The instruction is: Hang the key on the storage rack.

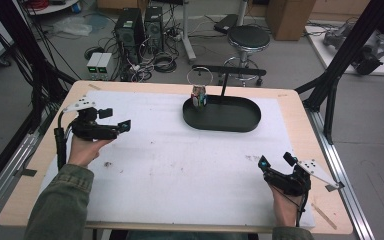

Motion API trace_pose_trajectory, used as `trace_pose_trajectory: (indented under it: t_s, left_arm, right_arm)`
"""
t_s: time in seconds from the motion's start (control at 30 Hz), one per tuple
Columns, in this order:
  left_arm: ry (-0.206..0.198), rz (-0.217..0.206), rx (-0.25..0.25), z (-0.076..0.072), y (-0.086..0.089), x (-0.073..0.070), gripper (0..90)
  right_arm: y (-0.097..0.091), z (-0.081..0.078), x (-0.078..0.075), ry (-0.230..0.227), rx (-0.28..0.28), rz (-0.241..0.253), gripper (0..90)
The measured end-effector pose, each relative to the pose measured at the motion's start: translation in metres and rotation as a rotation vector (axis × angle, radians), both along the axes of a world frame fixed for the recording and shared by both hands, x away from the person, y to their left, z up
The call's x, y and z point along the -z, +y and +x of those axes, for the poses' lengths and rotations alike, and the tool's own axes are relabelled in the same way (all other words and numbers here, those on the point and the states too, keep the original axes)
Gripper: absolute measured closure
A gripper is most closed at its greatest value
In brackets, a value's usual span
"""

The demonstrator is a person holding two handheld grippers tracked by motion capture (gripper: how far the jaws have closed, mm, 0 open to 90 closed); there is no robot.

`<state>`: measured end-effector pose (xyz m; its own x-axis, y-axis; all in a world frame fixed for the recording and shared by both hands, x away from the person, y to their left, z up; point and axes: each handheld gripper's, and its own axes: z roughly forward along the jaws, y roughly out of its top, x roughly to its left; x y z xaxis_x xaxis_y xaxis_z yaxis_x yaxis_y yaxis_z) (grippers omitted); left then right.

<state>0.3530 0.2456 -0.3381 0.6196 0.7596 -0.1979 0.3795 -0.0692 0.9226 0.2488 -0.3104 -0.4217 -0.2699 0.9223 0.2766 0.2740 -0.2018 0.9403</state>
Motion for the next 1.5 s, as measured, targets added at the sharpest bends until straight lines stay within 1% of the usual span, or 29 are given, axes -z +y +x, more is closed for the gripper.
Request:
trace_pose_trajectory:
  t_s: [0.03,0.07,0.27,0.33,0.4,0.47,0.53,0.6,0.67,0.7,0.77,0.87,0.97,1.07,1.13,1.23,1.33,1.4,1.43,1.47,1.5]
  left_arm:
    - [-0.005,-0.019,-0.004,-0.003,0.003,0.001,5.9]
    - [-0.008,-0.028,-0.006,-0.004,0.005,0.002,5.9]
    - [-0.013,-0.050,-0.039,-0.018,0.022,0.009,5.9]
    - [-0.014,-0.064,-0.047,-0.021,0.026,0.012,5.9]
    - [-0.018,-0.080,-0.045,-0.025,0.032,0.015,5.9]
    - [-0.021,-0.081,-0.059,-0.029,0.036,0.017,5.9]
    - [-0.026,-0.094,-0.072,-0.032,0.040,0.019,5.9]
    - [-0.024,-0.100,-0.080,-0.034,0.045,0.023,5.9]
    - [-0.023,-0.102,-0.102,-0.038,0.050,0.027,5.9]
    - [-0.019,-0.108,-0.108,-0.040,0.053,0.030,5.9]
    - [-0.012,-0.108,-0.121,-0.042,0.057,0.034,5.9]
    - [0.006,-0.148,-0.150,-0.046,0.067,0.043,5.9]
    - [0.008,-0.151,-0.177,-0.050,0.076,0.049,5.9]
    - [-0.004,-0.132,-0.211,-0.055,0.081,0.054,5.9]
    - [-0.006,-0.138,-0.215,-0.058,0.084,0.056,5.9]
    - [-0.021,-0.145,-0.231,-0.062,0.088,0.061,5.9]
    - [-0.046,-0.131,-0.241,-0.066,0.090,0.064,5.9]
    - [-0.076,-0.112,-0.242,-0.069,0.090,0.067,5.9]
    - [-0.081,-0.089,-0.247,-0.071,0.090,0.069,5.9]
    - [-0.079,-0.078,-0.246,-0.071,0.090,0.072,5.9]
    - [-0.072,-0.078,-0.243,-0.072,0.090,0.073,5.9]
  right_arm:
    - [0.000,0.000,0.000,-0.001,0.001,0.000,1.8]
    - [0.000,0.000,0.000,0.000,0.000,-0.001,1.8]
    - [0.003,0.000,0.000,0.001,-0.008,-0.014,1.8]
    - [0.003,0.000,0.000,0.000,-0.004,-0.008,1.8]
    - [0.001,0.000,0.000,-0.001,-0.002,-0.003,1.8]
    - [0.000,0.000,0.000,0.000,0.002,0.001,1.8]
    - [-0.001,0.000,0.000,-0.005,0.003,0.000,1.8]
    - [0.000,0.000,0.000,0.003,0.006,0.007,1.8]
    - [-0.001,0.000,0.000,-0.006,0.003,0.000,1.8]
    - [0.000,0.000,0.000,0.003,0.005,0.007,1.8]
    - [-0.001,0.000,0.000,-0.002,0.005,0.001,1.8]
    - [-0.001,0.000,0.000,0.001,0.005,0.005,1.8]
    - [-0.001,-0.001,0.000,0.005,0.006,0.005,1.8]
    - [-0.002,-0.001,0.000,0.004,0.008,0.009,1.8]
    - [-0.002,-0.001,0.000,0.006,0.009,0.012,1.8]
    - [-0.002,0.000,0.001,0.004,0.006,0.009,1.8]
    - [-0.001,0.000,0.001,0.008,0.003,0.010,1.8]
    - [-0.001,0.000,0.001,0.004,-0.001,0.008,1.8]
    - [-0.001,0.000,0.001,0.006,-0.001,0.011,1.8]
    - [-0.001,0.001,0.001,0.011,-0.006,0.014,1.8]
    - [-0.001,0.001,0.001,0.010,-0.007,0.014,1.8]
